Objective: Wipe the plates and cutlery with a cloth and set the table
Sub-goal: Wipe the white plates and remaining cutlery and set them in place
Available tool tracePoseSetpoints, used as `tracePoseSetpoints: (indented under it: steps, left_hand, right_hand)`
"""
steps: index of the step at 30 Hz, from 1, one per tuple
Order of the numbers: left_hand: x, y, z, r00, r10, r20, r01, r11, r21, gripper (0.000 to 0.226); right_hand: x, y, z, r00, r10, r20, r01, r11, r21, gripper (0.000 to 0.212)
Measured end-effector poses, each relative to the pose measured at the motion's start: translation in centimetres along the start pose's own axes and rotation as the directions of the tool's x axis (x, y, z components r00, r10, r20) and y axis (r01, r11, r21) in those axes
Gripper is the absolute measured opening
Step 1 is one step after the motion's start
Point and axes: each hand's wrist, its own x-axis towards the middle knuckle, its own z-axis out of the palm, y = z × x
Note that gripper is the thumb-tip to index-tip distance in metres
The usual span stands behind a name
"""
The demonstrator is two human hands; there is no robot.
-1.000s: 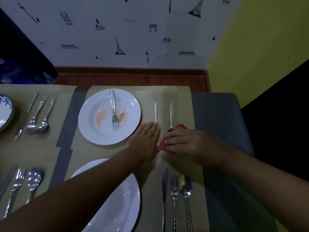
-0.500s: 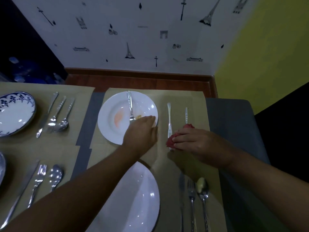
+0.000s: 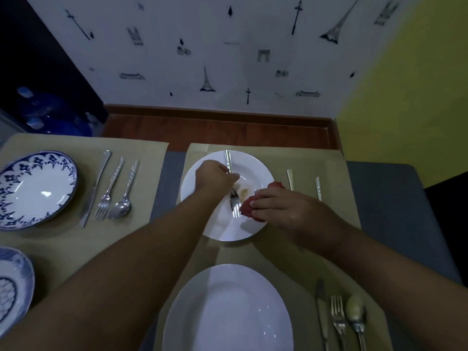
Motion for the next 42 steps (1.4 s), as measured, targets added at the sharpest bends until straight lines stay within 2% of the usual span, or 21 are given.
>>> tracePoseSetpoints:
  steps: [4,8,11,13,16,20,26,29,31,33,35,37,39,42]
  left_hand:
    - [0.9,-0.3,0.2,0.998,-0.023,0.056,0.025,0.999,-0.026,0.017]
    - [0.9,-0.9,-0.6,0.986,-0.04,0.161,0.079,0.968,-0.238,0.012]
    - [0.2,-0.7,-2.0,0.96,-0.052,0.275,0.171,0.887,-0.429,0.008]
    - [-0.4,-0.5,-2.9,0.932,-0.025,0.362,0.204,0.861,-0.467,0.011]
    - [-1.3,-0.2,-4.2,0.909,-0.013,0.416,0.237,0.837,-0.492,0.014]
    - [-2.3,0.1,-5.2,0.921,-0.023,0.388,0.228,0.841,-0.49,0.012]
    - [-2.9,-0.1,-6.3,0.946,-0.036,0.322,0.201,0.844,-0.497,0.009]
    - [-3.4,-0.7,-6.1,0.95,-0.033,0.312,0.186,0.86,-0.475,0.007]
    - [-3.5,-0.8,-6.2,0.956,-0.033,0.292,0.174,0.863,-0.475,0.006]
    - [-3.3,-0.5,-6.7,0.953,-0.041,0.301,0.197,0.838,-0.509,0.008]
    - [-3.1,-0.3,-7.1,0.945,-0.04,0.324,0.219,0.813,-0.539,0.012]
    - [-2.7,-0.2,-7.2,0.939,-0.062,0.337,0.248,0.801,-0.544,0.015]
    - [-2.4,-0.2,-6.9,0.926,-0.116,0.359,0.311,0.774,-0.551,0.019]
    - [-2.4,-0.2,-6.3,0.902,-0.168,0.398,0.377,0.757,-0.534,0.02]
  right_hand:
    - [0.7,-0.3,0.9,1.0,0.012,-0.015,-0.012,1.0,-0.006,0.029]
    - [1.2,-0.6,1.6,0.999,0.043,-0.029,-0.043,0.999,0.007,0.041]
    - [2.0,-1.0,1.6,0.997,0.064,-0.04,-0.064,0.998,0.003,0.037]
    - [2.9,-1.0,1.6,0.997,0.068,-0.043,-0.07,0.997,-0.028,0.033]
    - [4.1,-1.0,1.8,0.995,0.086,-0.052,-0.089,0.994,-0.057,0.03]
    - [4.8,-2.0,2.4,0.993,0.104,-0.049,-0.106,0.993,-0.052,0.032]
    - [4.0,-4.7,3.1,0.991,0.0,0.137,-0.004,1.0,0.026,0.043]
    - [5.3,-4.2,2.5,0.998,0.02,0.056,-0.02,1.0,-0.004,0.033]
    - [6.4,-3.6,2.1,0.997,0.078,-0.024,-0.078,0.996,-0.037,0.037]
    - [6.4,-3.8,2.2,0.996,0.093,-0.014,-0.093,0.995,-0.02,0.038]
    - [5.4,-4.9,2.4,0.997,0.031,0.074,-0.033,0.999,0.024,0.034]
    - [4.3,-5.8,2.4,0.987,0.016,0.157,-0.023,0.999,0.045,0.044]
    - [4.0,-5.7,2.2,0.985,0.073,0.157,-0.083,0.995,0.058,0.05]
    - [4.4,-5.3,2.2,0.988,0.086,0.128,-0.092,0.995,0.043,0.046]
